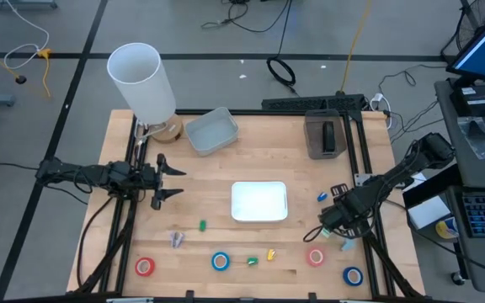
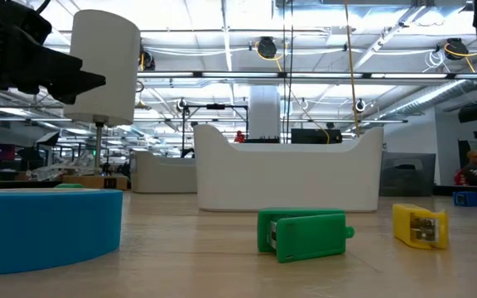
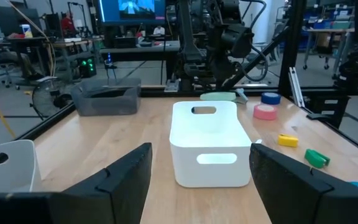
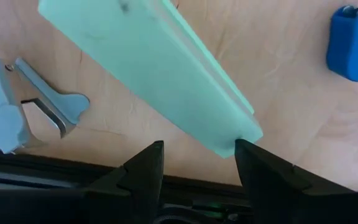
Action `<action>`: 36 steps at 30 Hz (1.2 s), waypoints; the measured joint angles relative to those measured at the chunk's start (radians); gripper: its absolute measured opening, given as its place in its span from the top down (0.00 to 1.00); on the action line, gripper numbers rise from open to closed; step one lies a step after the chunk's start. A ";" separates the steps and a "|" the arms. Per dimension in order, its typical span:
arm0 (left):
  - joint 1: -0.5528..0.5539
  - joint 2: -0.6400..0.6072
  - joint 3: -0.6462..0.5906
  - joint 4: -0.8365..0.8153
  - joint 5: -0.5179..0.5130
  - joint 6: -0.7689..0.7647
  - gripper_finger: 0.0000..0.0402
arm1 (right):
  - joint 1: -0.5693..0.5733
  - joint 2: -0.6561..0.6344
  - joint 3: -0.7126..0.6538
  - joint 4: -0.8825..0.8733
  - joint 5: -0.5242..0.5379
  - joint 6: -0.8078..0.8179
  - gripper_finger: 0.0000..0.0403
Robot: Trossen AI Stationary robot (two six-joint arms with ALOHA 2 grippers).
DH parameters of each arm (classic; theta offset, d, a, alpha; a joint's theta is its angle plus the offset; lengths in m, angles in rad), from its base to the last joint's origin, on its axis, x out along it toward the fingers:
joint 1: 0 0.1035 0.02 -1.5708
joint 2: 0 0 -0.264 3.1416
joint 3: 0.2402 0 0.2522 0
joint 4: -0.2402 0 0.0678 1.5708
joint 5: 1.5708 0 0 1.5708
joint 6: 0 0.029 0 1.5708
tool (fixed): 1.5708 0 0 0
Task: Pick and place Stapler, Stapler remover, tape
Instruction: Put the light green stapler into the black bin
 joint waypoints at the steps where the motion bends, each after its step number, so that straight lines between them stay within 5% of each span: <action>1: 0.000 0.000 0.000 0.000 0.000 0.000 0.33 | 0.000 0.000 0.000 -0.003 -0.001 0.015 0.52; 12: 0.000 0.000 0.000 0.000 -0.003 0.004 0.33 | -0.001 -0.001 -0.001 -0.119 -0.235 0.342 0.52; 25: 0.000 0.000 -0.001 -0.001 -0.002 0.011 0.33 | -0.107 -0.055 0.001 -0.064 -0.244 0.761 0.52; 29: 0.000 0.001 -0.001 -0.001 0.002 0.011 0.33 | -0.145 -0.100 0.003 -0.082 -0.317 0.907 0.52; 36: 0.000 0.002 -0.002 -0.002 0.005 0.015 0.33 | -0.177 -0.205 0.000 -0.046 -0.311 1.274 0.52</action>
